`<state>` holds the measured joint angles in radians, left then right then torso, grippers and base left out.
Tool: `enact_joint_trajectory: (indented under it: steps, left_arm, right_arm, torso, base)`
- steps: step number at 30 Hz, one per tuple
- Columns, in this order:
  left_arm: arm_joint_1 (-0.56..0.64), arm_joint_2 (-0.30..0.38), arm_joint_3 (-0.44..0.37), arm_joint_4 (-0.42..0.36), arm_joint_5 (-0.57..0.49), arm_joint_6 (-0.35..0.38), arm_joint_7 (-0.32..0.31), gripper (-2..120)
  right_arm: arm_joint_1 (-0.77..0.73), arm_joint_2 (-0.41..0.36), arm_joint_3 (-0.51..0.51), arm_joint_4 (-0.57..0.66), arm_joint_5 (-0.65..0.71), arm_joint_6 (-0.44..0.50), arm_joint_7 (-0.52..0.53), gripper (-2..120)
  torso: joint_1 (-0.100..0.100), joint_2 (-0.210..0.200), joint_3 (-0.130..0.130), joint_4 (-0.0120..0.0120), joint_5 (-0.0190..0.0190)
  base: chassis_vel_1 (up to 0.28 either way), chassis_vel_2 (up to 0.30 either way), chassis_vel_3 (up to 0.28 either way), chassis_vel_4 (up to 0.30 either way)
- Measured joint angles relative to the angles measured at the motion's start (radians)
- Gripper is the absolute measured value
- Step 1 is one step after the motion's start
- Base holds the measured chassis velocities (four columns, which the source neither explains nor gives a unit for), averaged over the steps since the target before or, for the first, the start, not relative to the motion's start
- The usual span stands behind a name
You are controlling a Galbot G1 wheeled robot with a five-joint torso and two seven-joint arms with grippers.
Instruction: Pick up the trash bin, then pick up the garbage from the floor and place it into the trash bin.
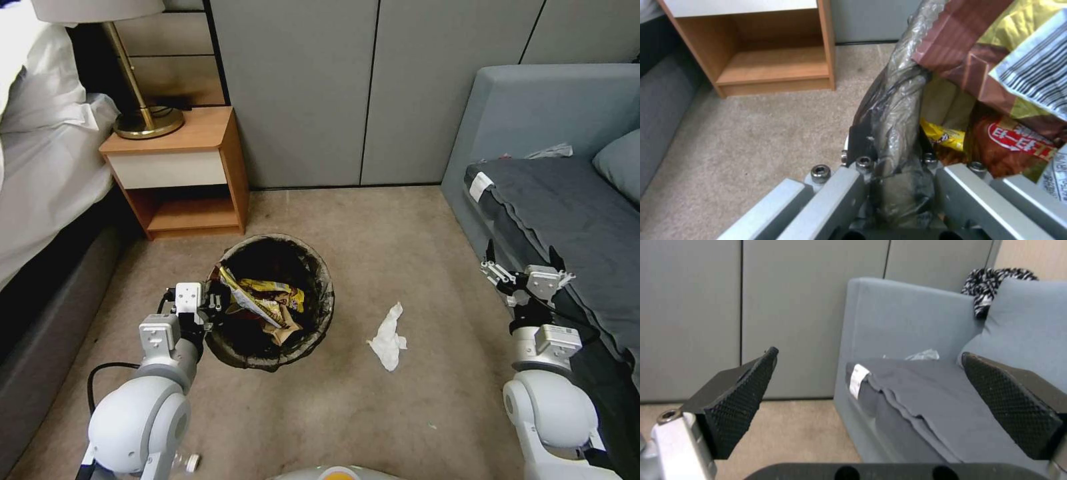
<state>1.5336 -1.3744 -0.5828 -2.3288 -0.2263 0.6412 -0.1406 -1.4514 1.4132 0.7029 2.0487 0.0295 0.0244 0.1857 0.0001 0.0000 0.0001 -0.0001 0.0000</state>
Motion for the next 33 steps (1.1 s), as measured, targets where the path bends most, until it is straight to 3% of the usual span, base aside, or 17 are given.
enact_joint_trajectory:
  steps: [4, 7, 9, 10, 11, 14, 16, 17, 25, 28, 33]
  left_arm:
    - [0.0, -0.003, 0.002, 0.003, 0.002, -0.001, 0.0, 0]
    - [0.003, -0.003, -0.001, 0.004, 0.003, -0.001, 0.0, 0]
    - [0.004, -0.003, -0.002, 0.004, 0.003, -0.001, 0.0, 0]
    - [0.005, -0.003, -0.002, 0.005, 0.004, -0.002, 0.0, 0]
    - [0.005, -0.003, -0.002, 0.005, 0.004, -0.002, 0.0, 0]
    - [0.005, -0.007, -0.001, 0.006, 0.008, -0.003, 0.0, 0]
    - [0.005, -0.007, -0.001, 0.006, 0.008, -0.003, 0.0, 0]
    - [0.005, -0.007, 0.0, 0.006, 0.009, -0.003, 0.0, 0]
    - [0.008, -0.006, -0.004, 0.006, 0.009, -0.003, 0.0, 0]
    - [0.009, -0.005, -0.004, 0.008, 0.01, -0.004, 0.0, 0]
    - [0.011, -0.007, -0.001, 0.008, 0.014, -0.004, 0.0, 0]
  right_arm:
    - [-0.016, 0.003, -0.026, 0.008, -0.018, -0.075, 0.027, 100]
    - [-0.018, -0.024, -0.088, -0.001, 0.016, -0.266, 0.068, 100]
    - [-0.013, -0.032, -0.1, -0.004, 0.027, -0.314, 0.069, 100]
    - [0.007, -0.044, -0.127, -0.009, 0.062, -0.416, 0.069, 100]
    - [0.007, -0.044, -0.127, -0.009, 0.062, -0.416, 0.069, 100]
    - [0.047, -0.048, -0.16, -0.034, 0.115, -0.567, 0.048, 100]
    - [0.055, -0.047, -0.167, -0.042, 0.119, -0.592, 0.045, 100]
    - [0.083, -0.047, -0.202, -0.078, 0.132, -0.674, 0.038, 100]
    - [0.149, -0.052, -0.277, -0.194, 0.153, -0.71, 0.019, 100]
    - [0.205, -0.067, -0.316, -0.243, 0.257, -0.759, 0.02, 100]
    - [0.27, -0.078, -0.354, -0.316, 0.31, -0.769, 0.015, 100]
  torso:
    - [0.0, 0.0, 0.0, 0.0, 0.0]
    - [0.0, 0.0, 0.0, -0.0001, 0.0001]
    - [0.0, 0.0, 0.0, 0.0, 0.0]
    - [0.0, 0.0, 0.0, 0.0001, -0.0003]
    - [0.0, 0.0, 0.0, 0.0001, -0.0003]
    - [0.0, 0.0, 0.0, 0.0001, -0.0002]
    - [0.0, 0.0, 0.0, 0.0002, -0.0002]
    - [0.0, 0.0, 0.0, 0.0002, -0.0001]
    - [0.0, 0.0, 0.0, 0.0, -0.0001]
    - [0.0, 0.0, 0.0, 0.0, -0.0002]
    - [0.0, 0.0, 0.0, 0.0002, -0.0002]
  base:
    - [-0.012, 0.008, 0.02, -0.015]
    - [0.0, 0.0, 0.0, 0.0]
    - [0.0, 0.0, 0.0, 0.0]
    - [0.0, 0.0, 0.0, 0.0]
    - [0.0, 0.0, 0.0, 0.0]
    - [0.0, 0.0, 0.0, 0.0]
    - [0.0, 0.0, 0.0, 0.0]
    - [0.0, 0.0, 0.0, 0.0]
    - [0.0, 0.0, 0.0, 0.0]
    - [0.0, 0.0, 0.0, 0.0]
    - [0.0, 0.0, 0.0, 0.0]
